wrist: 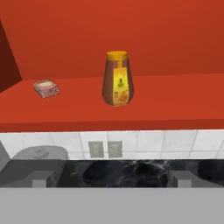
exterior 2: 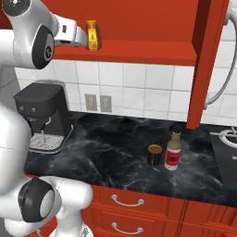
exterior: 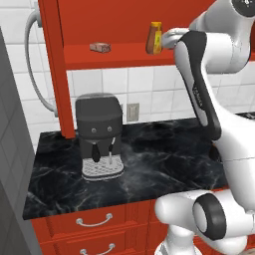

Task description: Pick the syrup bottle and honey bottle from the cabinet and place them next to the mug.

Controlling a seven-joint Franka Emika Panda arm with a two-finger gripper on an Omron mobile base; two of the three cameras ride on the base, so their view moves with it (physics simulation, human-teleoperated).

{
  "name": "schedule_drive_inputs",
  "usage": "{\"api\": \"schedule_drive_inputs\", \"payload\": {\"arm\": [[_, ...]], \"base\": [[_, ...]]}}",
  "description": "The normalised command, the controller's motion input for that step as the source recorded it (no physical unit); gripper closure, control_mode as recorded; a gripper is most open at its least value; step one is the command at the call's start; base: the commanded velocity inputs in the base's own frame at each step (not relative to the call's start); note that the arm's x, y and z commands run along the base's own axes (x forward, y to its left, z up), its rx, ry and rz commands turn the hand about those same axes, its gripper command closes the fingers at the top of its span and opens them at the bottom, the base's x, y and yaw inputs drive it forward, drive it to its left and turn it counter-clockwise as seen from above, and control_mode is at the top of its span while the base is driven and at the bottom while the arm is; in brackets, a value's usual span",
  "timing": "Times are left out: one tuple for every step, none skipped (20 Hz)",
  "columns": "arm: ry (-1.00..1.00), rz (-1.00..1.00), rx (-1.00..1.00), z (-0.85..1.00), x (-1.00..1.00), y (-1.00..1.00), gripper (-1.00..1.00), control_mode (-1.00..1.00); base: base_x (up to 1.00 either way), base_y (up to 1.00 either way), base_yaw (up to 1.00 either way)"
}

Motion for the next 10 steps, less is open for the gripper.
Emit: {"api": "schedule_drive_inputs", "payload": {"arm": [[-0.03, -0.1, 0.01, 0.0, 0.84, 0.0, -1.0, -1.0], [-0.03, -0.09, 0.02, 0.0, 0.85, 0.0, -1.0, -1.0], [-0.05, -0.09, 0.02, 0.0, 0.83, 0.01, -1.0, -1.0], [-0.04, -0.08, 0.03, -0.02, 0.79, 0.03, -1.0, -1.0], [-0.03, -0.07, 0.03, -0.03, 0.75, 0.04, -1.0, -1.0], [-0.02, -0.06, 0.04, -0.01, 0.67, 0.01, -1.0, -1.0], [0.0, -0.03, 0.06, 0.0, 0.55, 0.0, -1.0, -1.0], [0.0, 0.0, 0.09, 0.0, 0.39, 0.0, -1.0, -1.0], [0.0, 0.0, 0.1, 0.0, 0.32, 0.0, -1.0, -1.0], [0.0, 0.0, 0.1, 0.0, 0.31, 0.0, -1.0, -1.0]], "base": [[0.0, 0.0, 0.0], [0.0, 0.0, 0.0], [0.0, 0.0, 0.0], [0.0, 0.0, 0.0], [0.0, 0.0, 0.0], [0.0, 0.0, 0.0], [0.0, 0.0, 0.0], [0.0, 0.0, 0.0], [0.0, 0.0, 0.0], [0.0, 0.0, 0.0]]}}
